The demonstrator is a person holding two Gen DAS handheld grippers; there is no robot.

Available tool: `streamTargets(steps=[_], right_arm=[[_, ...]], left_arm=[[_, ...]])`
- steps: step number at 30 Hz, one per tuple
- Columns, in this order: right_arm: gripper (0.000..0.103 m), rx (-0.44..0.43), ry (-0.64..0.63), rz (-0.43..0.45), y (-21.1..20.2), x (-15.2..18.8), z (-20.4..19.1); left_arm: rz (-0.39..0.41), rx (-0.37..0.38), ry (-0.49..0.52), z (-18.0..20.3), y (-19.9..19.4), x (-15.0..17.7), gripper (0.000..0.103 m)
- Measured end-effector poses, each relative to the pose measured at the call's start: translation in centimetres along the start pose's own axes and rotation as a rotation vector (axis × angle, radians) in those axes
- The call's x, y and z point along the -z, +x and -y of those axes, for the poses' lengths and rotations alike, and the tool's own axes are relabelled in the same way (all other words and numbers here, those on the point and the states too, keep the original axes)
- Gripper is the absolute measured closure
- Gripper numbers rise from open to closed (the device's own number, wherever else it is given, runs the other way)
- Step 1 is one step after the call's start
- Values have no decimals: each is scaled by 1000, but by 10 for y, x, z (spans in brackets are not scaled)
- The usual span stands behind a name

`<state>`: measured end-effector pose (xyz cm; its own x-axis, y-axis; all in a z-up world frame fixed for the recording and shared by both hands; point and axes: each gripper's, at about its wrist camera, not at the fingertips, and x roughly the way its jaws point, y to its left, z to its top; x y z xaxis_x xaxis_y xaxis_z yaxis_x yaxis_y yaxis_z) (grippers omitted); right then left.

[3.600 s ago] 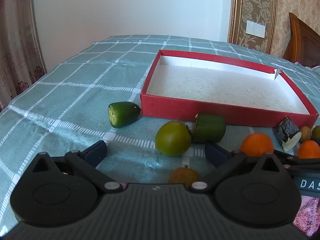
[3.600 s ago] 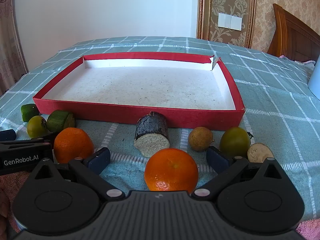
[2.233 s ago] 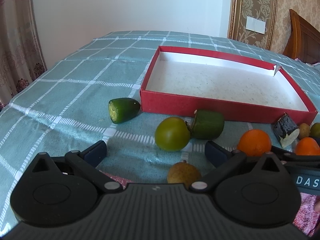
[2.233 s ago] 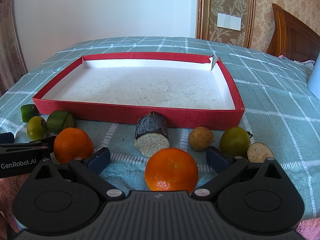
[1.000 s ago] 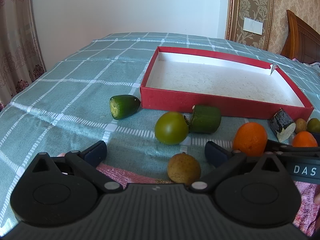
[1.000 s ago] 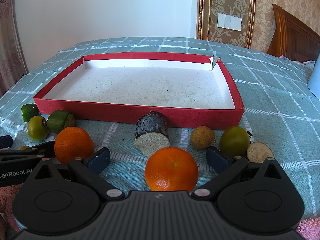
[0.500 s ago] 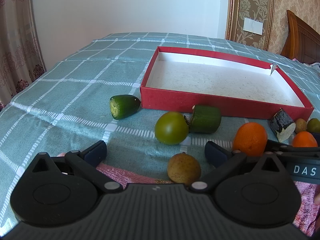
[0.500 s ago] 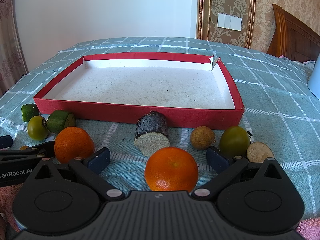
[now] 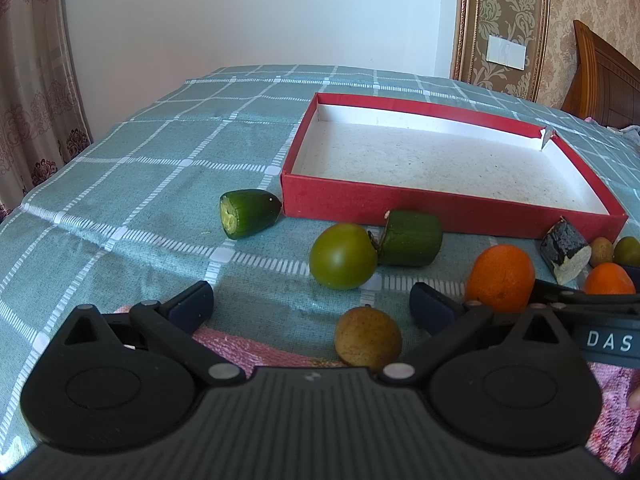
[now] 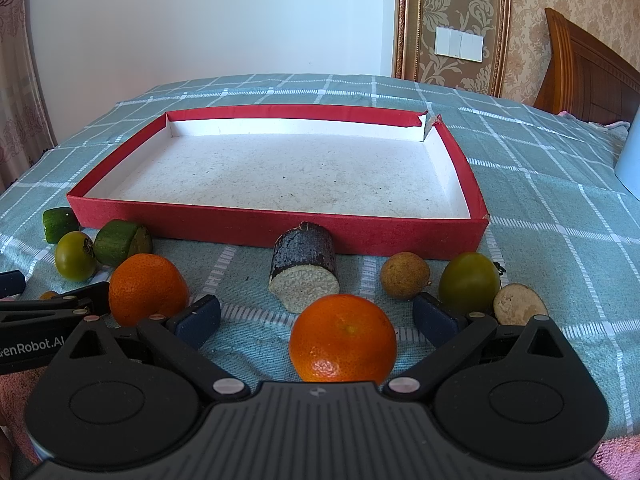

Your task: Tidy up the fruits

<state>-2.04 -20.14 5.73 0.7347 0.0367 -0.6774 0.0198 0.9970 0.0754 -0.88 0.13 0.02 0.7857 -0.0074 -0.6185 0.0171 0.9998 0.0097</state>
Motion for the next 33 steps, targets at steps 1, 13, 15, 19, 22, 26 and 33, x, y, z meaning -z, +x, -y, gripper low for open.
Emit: streamTargets(steps=[1,13,15,19,22,26,33], right_arm=[[0,0,0,1,0,1,-1],[0,-19,-12,9,1,1,1],[0,-51,5,14,-3,3,5],[0,-150,113,97,-26,3,22],[0,-194,55,164,-52,7,29],[0,-192,-31,273,-85,17,49],[0,-52,-139,310,-104,27,82]], left_arm=[[0,0,0,0,0,0,0],[0,0,0,0,0,0,0],[0,0,0,0,0,0,0],[0,0,0,0,0,0,0],[0,0,0,0,0,0,0],[0,0,0,0,0,0,0],[0,0,-1,0,0,0,0]])
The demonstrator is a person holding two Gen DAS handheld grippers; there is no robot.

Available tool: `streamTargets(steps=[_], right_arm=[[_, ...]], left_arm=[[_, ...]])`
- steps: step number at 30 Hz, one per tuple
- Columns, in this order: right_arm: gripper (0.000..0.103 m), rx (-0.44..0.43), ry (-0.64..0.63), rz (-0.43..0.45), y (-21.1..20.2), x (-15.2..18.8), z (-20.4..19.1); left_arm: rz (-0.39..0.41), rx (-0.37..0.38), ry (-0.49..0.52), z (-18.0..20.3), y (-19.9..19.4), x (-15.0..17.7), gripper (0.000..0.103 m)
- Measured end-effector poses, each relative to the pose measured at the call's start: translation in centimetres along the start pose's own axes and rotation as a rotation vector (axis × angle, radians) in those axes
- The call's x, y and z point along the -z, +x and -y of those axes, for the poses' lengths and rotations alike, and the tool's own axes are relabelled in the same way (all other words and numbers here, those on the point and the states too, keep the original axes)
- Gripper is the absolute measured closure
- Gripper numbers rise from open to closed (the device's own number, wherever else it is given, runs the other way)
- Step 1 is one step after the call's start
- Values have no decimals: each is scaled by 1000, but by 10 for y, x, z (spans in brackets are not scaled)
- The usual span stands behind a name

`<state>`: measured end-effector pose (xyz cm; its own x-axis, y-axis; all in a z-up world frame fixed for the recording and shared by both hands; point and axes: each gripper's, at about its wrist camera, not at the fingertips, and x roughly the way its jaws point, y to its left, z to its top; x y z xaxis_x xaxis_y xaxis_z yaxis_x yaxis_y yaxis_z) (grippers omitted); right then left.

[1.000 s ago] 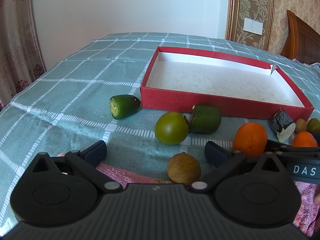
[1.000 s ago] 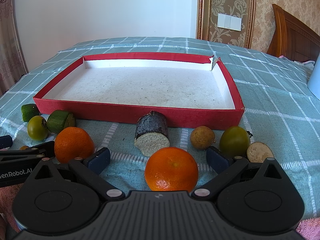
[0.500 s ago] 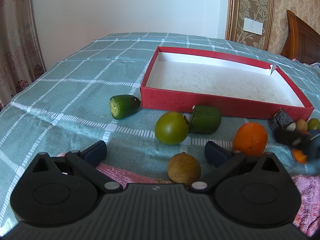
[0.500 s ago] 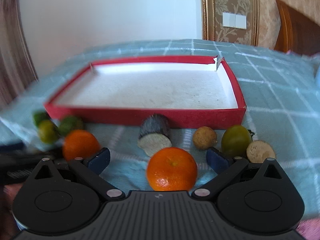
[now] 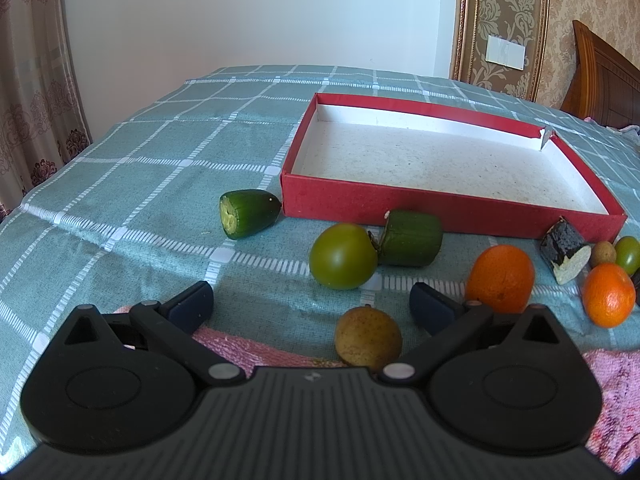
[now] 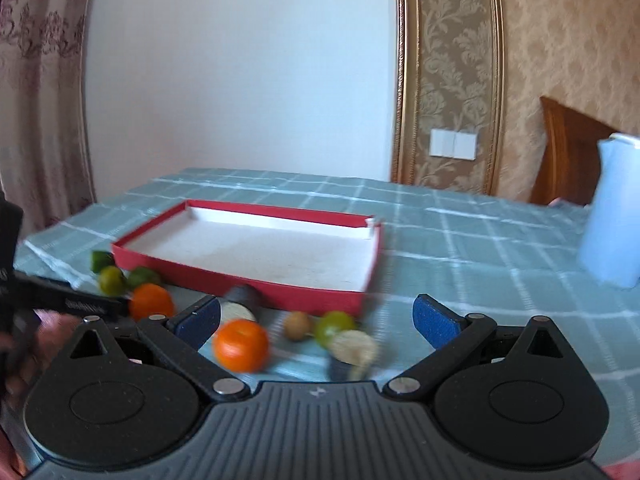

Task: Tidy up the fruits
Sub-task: 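Grasp the cut dark eggplant piece with the right tool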

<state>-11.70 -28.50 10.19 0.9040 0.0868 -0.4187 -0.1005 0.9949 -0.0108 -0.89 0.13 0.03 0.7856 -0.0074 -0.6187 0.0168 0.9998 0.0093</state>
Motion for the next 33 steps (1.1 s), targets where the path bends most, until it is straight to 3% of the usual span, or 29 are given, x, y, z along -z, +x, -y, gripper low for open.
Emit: streamTargets(steps=[4,8,12,14,19,23,24,33], right_arm=[[0,9,-47,-44,8,9,1],[2,12,-6,-77,19,13,9],[27,-6,20,-119,32,16,14],[34,-12,35,-147,41,16,16],[35,-15,38,-175,55,16,20],[66,-32,35,-210,64,17,19],[69,-28,32,-214,65,17,19],[70,-39,72,-191,59,13,22]], left_arm=[[0,0,0,0,0,0,0],[0,0,0,0,0,0,0],[0,0,0,0,0,0,0],[0,0,0,0,0,0,0],[0,0,0,0,0,0,0],[0,0,0,0,0,0,0],[0,0,0,0,0,0,0],[0,0,-1,0,0,0,0]])
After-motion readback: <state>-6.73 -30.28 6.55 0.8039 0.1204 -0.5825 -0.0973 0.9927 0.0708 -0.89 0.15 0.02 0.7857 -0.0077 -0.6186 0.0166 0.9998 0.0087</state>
